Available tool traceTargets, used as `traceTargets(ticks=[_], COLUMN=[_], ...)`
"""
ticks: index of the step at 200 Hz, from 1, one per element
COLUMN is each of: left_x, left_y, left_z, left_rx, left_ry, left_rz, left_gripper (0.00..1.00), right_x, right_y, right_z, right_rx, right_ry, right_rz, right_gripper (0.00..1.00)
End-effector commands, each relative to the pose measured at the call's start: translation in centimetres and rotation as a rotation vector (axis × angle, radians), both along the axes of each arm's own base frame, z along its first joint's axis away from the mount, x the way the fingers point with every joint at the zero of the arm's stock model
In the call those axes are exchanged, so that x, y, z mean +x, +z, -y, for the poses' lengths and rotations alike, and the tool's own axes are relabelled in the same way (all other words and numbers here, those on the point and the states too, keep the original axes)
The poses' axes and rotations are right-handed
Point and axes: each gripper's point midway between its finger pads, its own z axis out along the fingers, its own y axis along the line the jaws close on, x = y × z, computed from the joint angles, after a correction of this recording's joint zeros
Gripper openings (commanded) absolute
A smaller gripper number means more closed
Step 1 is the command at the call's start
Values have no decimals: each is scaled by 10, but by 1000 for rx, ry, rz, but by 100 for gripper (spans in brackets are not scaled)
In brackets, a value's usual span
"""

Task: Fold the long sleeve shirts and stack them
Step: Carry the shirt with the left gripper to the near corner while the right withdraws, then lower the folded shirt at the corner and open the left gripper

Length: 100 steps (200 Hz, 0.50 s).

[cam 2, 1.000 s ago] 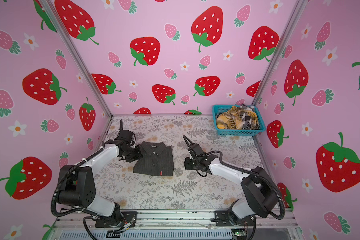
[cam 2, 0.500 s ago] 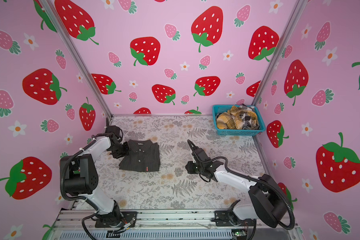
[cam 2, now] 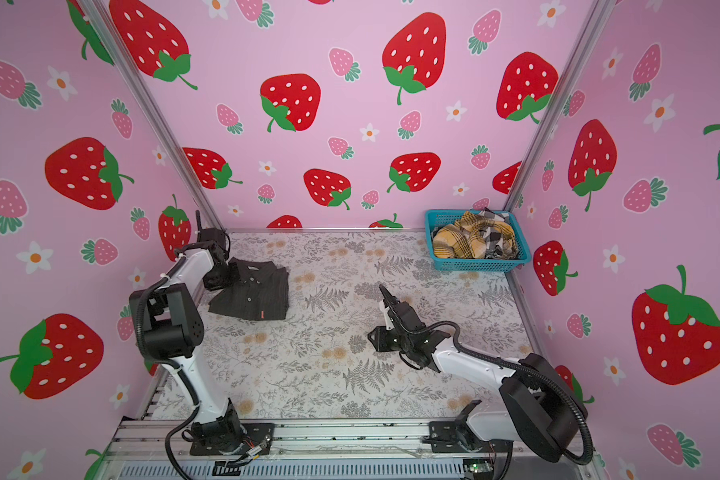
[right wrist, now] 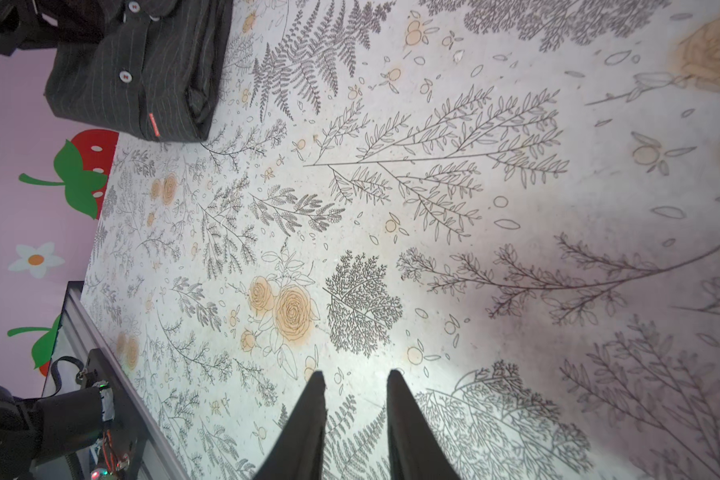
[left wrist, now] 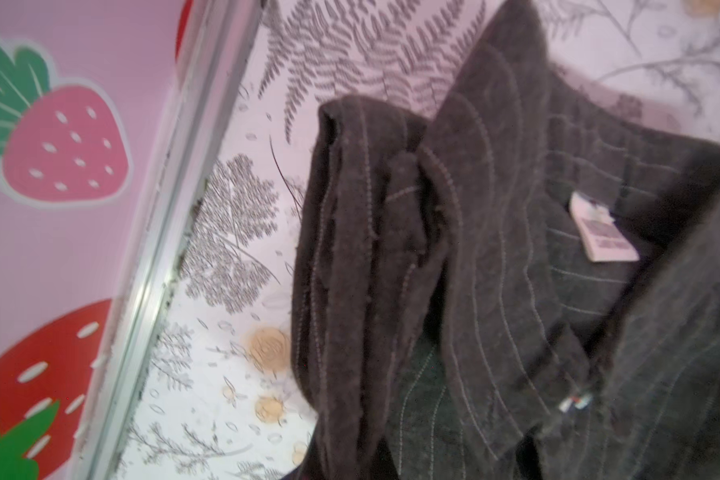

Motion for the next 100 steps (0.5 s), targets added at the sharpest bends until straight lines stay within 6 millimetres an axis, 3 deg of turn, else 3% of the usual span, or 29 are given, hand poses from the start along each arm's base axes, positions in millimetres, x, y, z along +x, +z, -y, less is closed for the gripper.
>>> traceTargets(ticks=[1, 73, 75, 88, 100], left_x=[7, 33, 33, 33, 34], left_y=[-2, -24, -25, -32, -32], left_z=[-32, -69, -70, -76, -80], left_rx=[125, 155, 153, 157, 158], left_ry=[-30, -29, -27, -5, 22], left_rz=[-59, -52, -54, -69, -67], left_gripper=[0, 0, 2, 44, 64], right_x=[-1, 1, 2, 2, 2], right_y=[14, 3, 2, 2, 3], right_z=[-4, -8, -8, -9, -10], right_rx=[50, 21, 20, 18, 16], right_ry=[25, 26, 26, 28, 29], right_rz=[47, 16, 14, 10, 8], right_gripper=[28, 26, 26, 26, 26])
